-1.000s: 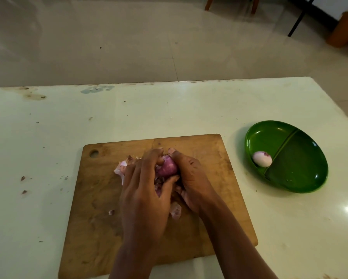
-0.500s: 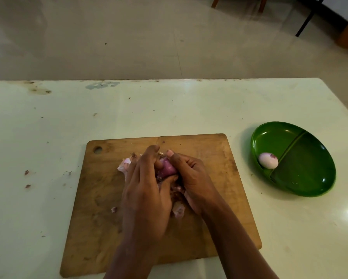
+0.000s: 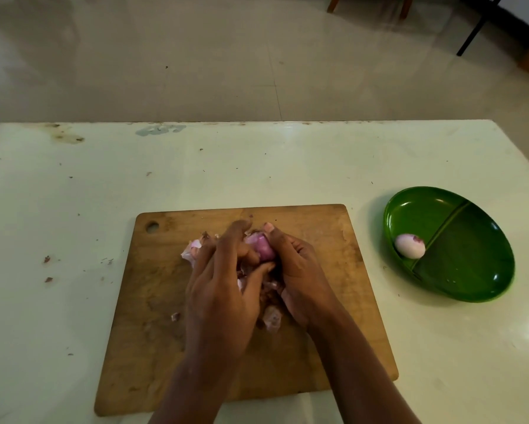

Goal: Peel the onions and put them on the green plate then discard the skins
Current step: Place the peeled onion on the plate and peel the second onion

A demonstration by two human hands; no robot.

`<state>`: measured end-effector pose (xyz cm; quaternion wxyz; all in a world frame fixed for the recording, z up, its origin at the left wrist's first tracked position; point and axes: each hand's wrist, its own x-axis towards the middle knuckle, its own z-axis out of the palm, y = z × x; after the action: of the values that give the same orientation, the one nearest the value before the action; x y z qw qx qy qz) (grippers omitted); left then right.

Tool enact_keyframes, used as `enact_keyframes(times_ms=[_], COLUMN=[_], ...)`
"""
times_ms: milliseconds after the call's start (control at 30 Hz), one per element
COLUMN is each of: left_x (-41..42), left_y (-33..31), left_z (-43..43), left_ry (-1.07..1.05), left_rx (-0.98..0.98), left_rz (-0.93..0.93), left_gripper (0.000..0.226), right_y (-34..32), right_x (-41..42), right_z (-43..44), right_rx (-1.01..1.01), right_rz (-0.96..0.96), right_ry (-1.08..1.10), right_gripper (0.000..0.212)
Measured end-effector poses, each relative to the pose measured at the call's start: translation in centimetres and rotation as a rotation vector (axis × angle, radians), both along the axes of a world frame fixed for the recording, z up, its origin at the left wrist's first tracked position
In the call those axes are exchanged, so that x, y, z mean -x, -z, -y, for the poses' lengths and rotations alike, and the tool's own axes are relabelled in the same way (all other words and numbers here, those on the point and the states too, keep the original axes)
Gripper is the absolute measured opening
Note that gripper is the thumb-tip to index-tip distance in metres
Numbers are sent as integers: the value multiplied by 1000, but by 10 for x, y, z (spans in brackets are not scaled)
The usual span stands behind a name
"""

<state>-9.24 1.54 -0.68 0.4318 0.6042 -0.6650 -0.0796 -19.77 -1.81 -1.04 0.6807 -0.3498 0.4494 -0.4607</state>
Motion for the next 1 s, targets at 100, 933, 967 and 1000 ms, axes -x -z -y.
enact_keyframes(times_ms=[100, 933, 967, 1000], left_x=[-2, -10, -9, -8], left_y=[-4, 8, 8, 8], left_z=[3, 11, 10, 10], left_ry=[17, -20, 2, 30], left_rx=[-18, 119, 106, 106], left_rz=[-198, -257, -228, -197], left_gripper=[73, 15, 16, 21], right_y=[-3, -15, -15, -15], right_x=[1, 6, 6, 5], right_z=[1, 3, 3, 3], right_rx=[-44, -369, -369, -363], right_rz=[47, 326, 330, 331], right_ry=[21, 357, 355, 345], right_gripper=[41, 45, 42, 42])
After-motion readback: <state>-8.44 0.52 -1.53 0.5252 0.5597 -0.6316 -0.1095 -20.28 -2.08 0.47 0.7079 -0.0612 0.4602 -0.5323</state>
